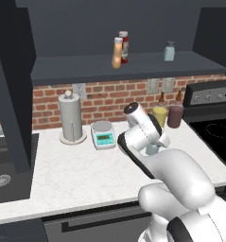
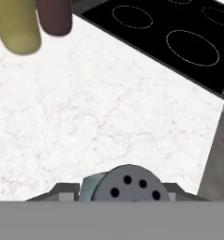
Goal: Put the shaker and condiment bottle from the counter next to their counterparts in the cabinet.
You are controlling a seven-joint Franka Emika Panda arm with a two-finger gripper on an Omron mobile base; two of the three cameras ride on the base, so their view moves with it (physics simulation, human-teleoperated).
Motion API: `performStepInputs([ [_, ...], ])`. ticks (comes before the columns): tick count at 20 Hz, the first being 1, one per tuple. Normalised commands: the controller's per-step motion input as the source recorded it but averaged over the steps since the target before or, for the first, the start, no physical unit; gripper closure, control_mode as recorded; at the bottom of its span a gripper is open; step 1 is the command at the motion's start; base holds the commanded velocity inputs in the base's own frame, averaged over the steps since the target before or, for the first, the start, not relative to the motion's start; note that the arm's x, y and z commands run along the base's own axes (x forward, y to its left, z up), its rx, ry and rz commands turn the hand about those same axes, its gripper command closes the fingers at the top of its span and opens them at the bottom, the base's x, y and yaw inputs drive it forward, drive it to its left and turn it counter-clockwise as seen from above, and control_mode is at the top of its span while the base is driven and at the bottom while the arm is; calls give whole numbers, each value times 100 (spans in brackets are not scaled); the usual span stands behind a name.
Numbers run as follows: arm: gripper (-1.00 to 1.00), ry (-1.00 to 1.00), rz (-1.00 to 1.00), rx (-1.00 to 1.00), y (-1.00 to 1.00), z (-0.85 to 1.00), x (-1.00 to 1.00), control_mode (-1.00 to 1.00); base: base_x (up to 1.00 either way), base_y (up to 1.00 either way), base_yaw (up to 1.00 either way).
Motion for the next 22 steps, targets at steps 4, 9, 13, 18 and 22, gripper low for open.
performStepInputs([
  [4, 100, -2, -8, 0, -17, 68, 0, -100, 0, 0, 0],
  [9, 100, 0, -1, 0, -13, 79, 0, -100, 0, 0, 0],
  [13, 100, -7, 0, 0, -18, 75, -8, -100, 0, 0, 0],
  [18, 100, -20, 0, 0, -25, 57, -47, -100, 0, 0, 0],
  [22, 100, -26, 0, 0, -14, 24, -72, -100, 0, 0, 0],
])
